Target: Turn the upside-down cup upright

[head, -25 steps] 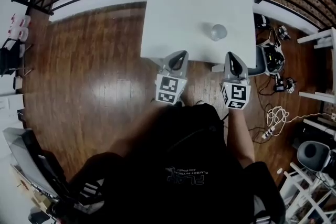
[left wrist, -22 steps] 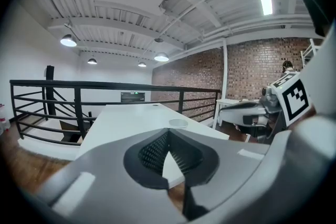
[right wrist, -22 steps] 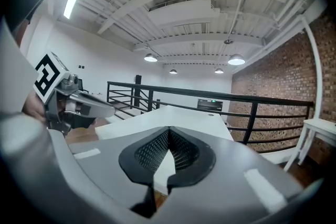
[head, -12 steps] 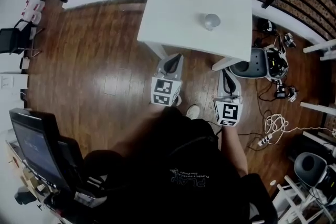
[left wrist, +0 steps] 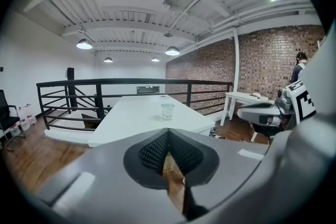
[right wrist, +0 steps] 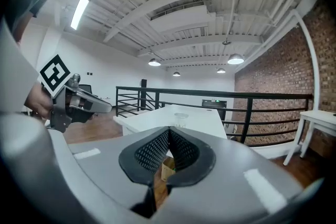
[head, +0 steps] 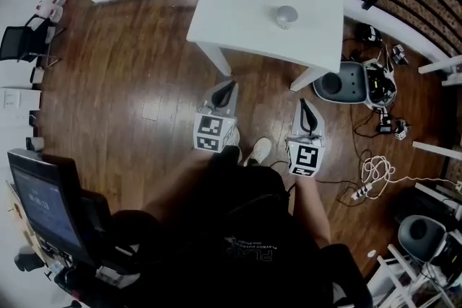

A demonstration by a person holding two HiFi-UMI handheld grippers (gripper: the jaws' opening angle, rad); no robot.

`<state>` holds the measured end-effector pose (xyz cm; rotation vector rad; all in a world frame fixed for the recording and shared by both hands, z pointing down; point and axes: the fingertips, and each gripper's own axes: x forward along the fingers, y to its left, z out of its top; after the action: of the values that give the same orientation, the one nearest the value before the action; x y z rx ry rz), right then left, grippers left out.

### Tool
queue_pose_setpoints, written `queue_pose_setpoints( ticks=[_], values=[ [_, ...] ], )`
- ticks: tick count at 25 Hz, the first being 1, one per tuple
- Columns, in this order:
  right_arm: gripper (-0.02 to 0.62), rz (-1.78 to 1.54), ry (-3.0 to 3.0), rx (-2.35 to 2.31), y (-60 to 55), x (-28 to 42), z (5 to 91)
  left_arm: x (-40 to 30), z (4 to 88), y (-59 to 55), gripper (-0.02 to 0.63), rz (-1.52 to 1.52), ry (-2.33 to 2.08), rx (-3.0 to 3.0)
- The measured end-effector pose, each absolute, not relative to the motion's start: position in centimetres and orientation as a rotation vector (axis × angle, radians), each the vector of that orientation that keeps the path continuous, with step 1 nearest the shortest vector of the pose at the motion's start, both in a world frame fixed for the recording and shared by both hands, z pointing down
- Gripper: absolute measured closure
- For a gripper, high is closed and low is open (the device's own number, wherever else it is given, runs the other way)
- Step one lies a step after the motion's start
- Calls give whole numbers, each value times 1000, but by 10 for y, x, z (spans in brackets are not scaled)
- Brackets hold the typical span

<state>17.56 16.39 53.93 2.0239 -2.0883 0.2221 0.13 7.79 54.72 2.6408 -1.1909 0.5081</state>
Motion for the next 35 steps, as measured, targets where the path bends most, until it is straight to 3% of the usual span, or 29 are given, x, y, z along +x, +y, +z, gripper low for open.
queue_pose_setpoints(
  ticks=[15, 35],
  values=[
    [584, 85, -2065, 2067, 154, 153, 498, 35, 491, 91, 608, 358, -1033, 2862],
    [583, -14, -1954, 2137, 152, 150, 483, 14, 482, 82, 607, 319, -1094, 2837]
  ],
)
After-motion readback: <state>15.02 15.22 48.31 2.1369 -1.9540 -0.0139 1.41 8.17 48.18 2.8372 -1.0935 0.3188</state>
